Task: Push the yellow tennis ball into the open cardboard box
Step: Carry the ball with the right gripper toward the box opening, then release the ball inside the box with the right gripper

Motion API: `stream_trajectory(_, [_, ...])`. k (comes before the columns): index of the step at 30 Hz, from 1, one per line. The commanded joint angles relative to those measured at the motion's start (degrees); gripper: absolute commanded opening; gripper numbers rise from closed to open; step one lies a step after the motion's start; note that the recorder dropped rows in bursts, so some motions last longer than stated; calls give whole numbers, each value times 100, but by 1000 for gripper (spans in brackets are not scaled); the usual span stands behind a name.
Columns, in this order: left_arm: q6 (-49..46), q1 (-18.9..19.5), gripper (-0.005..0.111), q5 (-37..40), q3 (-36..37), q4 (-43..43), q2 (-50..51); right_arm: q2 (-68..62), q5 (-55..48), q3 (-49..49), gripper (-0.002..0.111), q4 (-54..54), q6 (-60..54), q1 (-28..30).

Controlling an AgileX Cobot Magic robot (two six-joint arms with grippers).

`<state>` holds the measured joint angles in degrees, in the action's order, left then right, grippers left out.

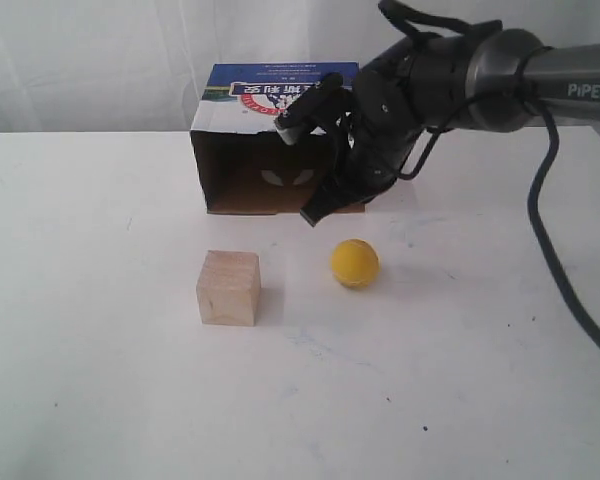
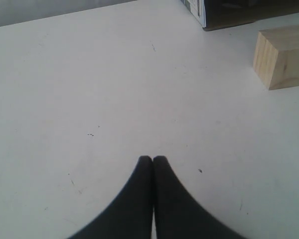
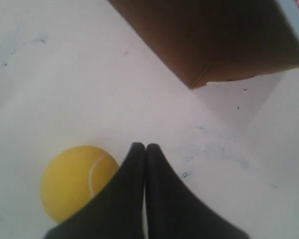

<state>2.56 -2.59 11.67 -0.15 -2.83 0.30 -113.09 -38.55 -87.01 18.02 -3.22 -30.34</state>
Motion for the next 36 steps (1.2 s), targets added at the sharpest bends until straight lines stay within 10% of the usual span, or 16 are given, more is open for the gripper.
stream_trajectory(1, [16, -38, 0, -4, 15, 13, -30, 102, -708, -275, 0, 1, -79, 17])
stream_trajectory(15, [16, -38, 0, -4, 15, 13, -30, -269, -396, 240, 0, -1534, -1123, 7])
stream_trajectory(26, [16, -38, 0, -4, 15, 13, -30, -1160, 175, -2716, 0, -584, -400, 388])
stream_trajectory(36, [16, -38, 0, -4, 15, 13, -30, -566, -1015, -2760, 0, -648, -615, 421])
